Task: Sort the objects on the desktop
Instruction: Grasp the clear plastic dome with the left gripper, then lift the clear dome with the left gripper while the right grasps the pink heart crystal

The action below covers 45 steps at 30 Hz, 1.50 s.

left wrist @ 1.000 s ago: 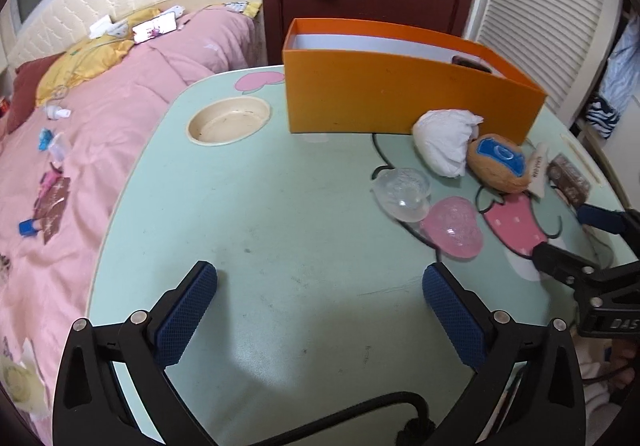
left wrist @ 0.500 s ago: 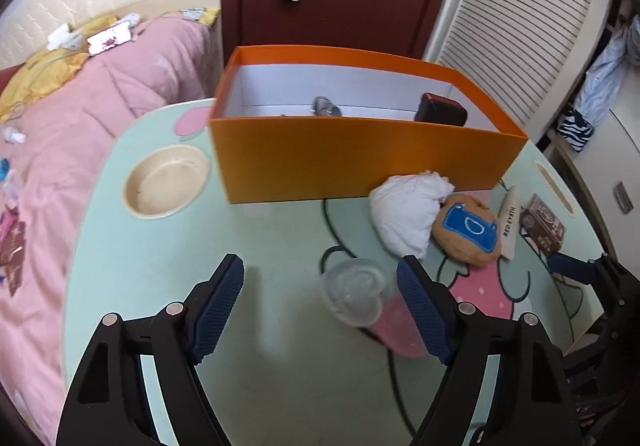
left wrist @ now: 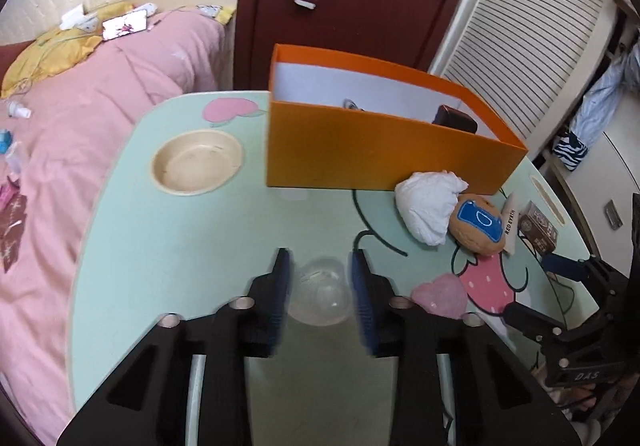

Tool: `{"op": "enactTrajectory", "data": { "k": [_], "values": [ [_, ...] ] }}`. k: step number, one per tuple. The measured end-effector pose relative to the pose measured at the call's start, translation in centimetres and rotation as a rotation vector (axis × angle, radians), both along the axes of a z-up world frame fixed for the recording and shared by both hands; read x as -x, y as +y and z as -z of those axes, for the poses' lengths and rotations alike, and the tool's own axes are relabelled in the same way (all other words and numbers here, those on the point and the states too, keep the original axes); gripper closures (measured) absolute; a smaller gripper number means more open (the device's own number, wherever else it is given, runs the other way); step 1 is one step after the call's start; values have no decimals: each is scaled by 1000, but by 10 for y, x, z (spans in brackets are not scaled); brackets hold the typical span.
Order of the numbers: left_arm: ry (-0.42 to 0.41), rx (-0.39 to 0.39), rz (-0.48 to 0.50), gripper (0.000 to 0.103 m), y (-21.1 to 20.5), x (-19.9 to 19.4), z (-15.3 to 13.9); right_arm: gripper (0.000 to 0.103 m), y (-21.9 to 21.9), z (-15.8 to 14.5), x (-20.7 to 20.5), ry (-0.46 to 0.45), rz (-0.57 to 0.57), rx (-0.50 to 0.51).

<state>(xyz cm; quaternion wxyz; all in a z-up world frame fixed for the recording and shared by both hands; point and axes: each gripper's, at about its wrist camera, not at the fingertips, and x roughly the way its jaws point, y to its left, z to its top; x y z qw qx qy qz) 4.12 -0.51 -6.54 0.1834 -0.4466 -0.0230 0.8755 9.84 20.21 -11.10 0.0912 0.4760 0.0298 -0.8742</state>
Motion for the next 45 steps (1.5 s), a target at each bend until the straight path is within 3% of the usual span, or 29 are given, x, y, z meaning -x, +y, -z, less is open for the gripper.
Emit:
{"op": "enactTrajectory", "data": {
  "k": [7,11,14,18,22,23,24,27,45],
  "values": [
    [23,13,-8,76,-8,-2,4,7,-37,-19,-14,90,-205,20],
    [0,24,-36,64,-14,2,14,7,-63,-17,-14,115,-304,-36],
    [11,15,-46,56,-17,1,16,9,-75,-14,-6,111,-335,-43],
    [28,61,-30,56,-12,-2,17,24,-81,-7,8,58,-352,7],
    [57,158,4,62,0,-7,19,26,-86,-1,18,34,-348,21],
    [58,150,6,62,0,-8,19,26,-87,0,20,36,-345,17],
    [58,143,8,62,-1,-9,19,29,-87,-1,21,41,-344,16],
    [59,122,4,62,-4,-10,19,64,-89,-2,24,59,-340,20],
    [110,-31,-8,62,-14,-10,-18,65,-65,-30,20,128,-283,141]
  ]
}}
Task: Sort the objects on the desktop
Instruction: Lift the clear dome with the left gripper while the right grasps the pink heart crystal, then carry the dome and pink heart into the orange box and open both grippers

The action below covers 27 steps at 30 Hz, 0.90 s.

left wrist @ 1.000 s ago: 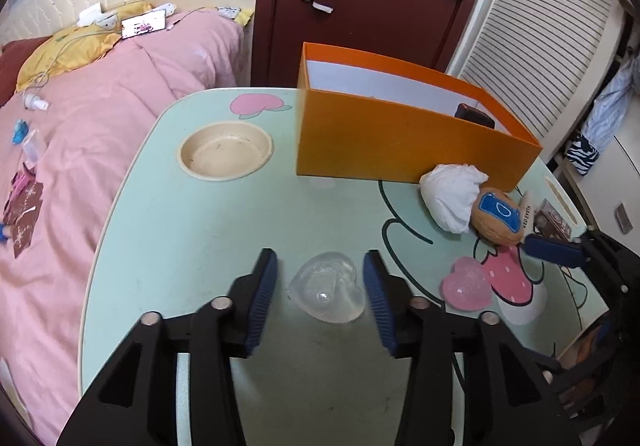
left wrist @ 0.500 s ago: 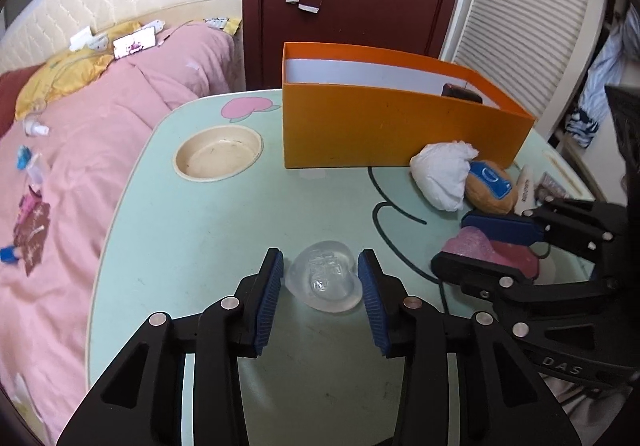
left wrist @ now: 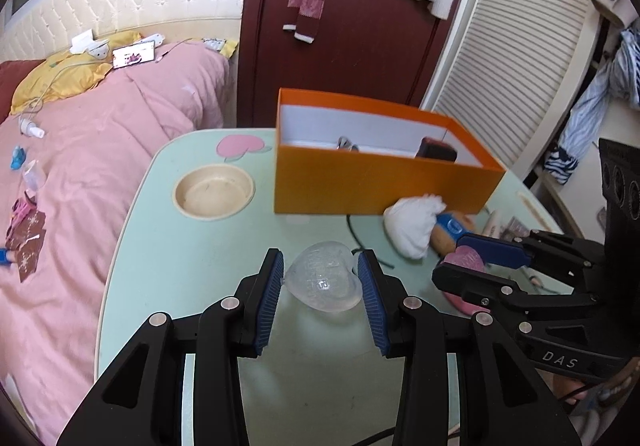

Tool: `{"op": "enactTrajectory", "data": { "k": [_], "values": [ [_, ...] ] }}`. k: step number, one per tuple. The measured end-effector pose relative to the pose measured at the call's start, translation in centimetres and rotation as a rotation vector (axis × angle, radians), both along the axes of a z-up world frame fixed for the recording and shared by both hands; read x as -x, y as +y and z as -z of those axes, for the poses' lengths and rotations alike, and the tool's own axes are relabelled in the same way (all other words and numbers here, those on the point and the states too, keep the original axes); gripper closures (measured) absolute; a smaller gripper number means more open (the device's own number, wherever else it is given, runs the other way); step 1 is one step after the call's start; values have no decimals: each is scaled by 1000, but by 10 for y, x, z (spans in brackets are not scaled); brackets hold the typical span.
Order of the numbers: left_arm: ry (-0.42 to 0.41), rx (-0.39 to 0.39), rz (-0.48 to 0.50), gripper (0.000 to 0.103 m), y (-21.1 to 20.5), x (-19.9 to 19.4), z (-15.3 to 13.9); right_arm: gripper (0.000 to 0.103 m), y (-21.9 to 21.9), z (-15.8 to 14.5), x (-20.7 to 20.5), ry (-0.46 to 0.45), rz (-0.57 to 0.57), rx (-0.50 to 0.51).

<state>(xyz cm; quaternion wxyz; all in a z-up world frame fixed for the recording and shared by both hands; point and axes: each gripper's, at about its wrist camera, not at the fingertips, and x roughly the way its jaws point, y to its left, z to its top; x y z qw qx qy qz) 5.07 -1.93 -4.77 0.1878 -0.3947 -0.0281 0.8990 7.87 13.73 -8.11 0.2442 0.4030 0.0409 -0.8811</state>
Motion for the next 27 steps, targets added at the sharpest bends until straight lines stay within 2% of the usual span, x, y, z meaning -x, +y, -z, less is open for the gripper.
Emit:
{"op": "enactTrajectory", "data": {
  "k": [12,27],
  "values": [
    [82,-18,52,62,25,19,-33,65,23,-23,9,42,56,63],
    [100,-19,95,62,57,62,-44,65,60,-39,44,85,163,101]
  ]
}}
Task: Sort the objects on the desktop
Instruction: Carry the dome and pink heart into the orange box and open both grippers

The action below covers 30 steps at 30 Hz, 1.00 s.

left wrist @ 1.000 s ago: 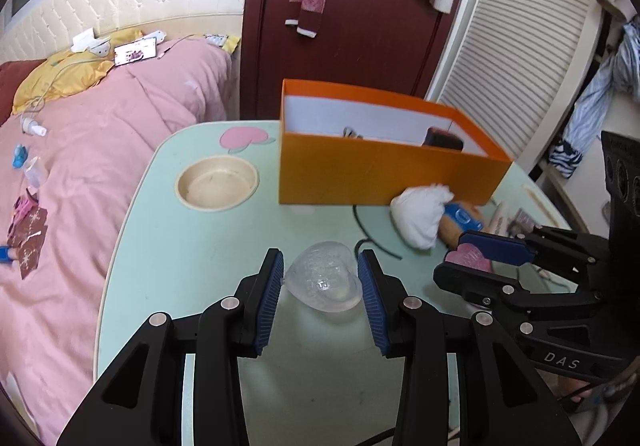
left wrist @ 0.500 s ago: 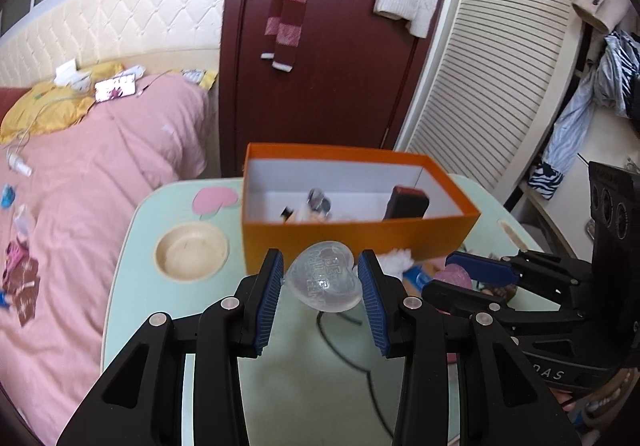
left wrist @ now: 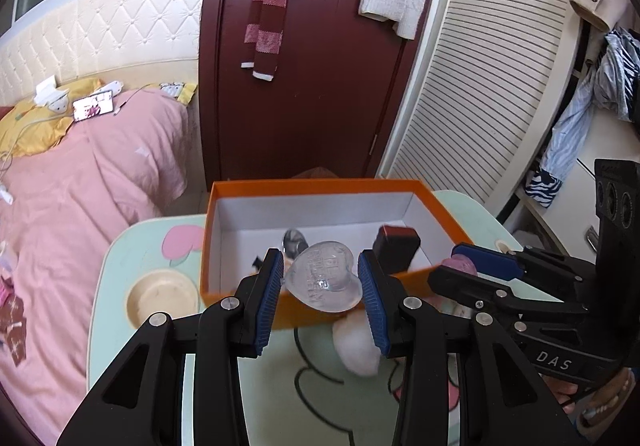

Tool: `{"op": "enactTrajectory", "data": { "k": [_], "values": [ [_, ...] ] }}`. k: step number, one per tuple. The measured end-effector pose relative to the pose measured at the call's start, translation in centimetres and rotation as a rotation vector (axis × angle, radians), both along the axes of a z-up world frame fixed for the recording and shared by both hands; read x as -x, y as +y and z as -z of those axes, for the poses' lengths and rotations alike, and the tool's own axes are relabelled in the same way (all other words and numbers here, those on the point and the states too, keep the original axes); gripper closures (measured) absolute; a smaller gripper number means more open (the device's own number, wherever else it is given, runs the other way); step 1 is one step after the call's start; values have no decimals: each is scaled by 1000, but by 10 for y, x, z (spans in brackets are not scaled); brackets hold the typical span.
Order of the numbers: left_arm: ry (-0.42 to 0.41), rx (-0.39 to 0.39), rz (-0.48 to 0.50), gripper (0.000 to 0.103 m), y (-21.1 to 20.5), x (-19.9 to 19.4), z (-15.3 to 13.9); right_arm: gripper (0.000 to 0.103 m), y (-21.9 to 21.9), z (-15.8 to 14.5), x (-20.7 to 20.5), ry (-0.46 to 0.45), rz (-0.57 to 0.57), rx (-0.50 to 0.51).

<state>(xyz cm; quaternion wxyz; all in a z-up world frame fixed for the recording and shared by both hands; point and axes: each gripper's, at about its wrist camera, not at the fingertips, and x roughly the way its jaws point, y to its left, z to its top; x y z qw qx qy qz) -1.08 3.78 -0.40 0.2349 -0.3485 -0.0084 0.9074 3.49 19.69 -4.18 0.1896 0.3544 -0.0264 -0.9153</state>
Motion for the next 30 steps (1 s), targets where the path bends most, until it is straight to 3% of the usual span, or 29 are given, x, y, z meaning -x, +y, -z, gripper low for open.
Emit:
{"op": "enactTrajectory", "data": {
  "k": [5,17,29,30],
  "values": [
    [-8,6,0,62,7,18,3,65,2,-3,17,17,28,7],
    [-75,14,-11,62,16,44,28,64,0,18,71,-51,80,14],
    [-82,10,-34,62,12,51,31,64,-3,21,87,-38,116,-17],
    [-82,11,-35,62,11,51,31,59,-3,20,87,-36,120,-17]
  ]
}}
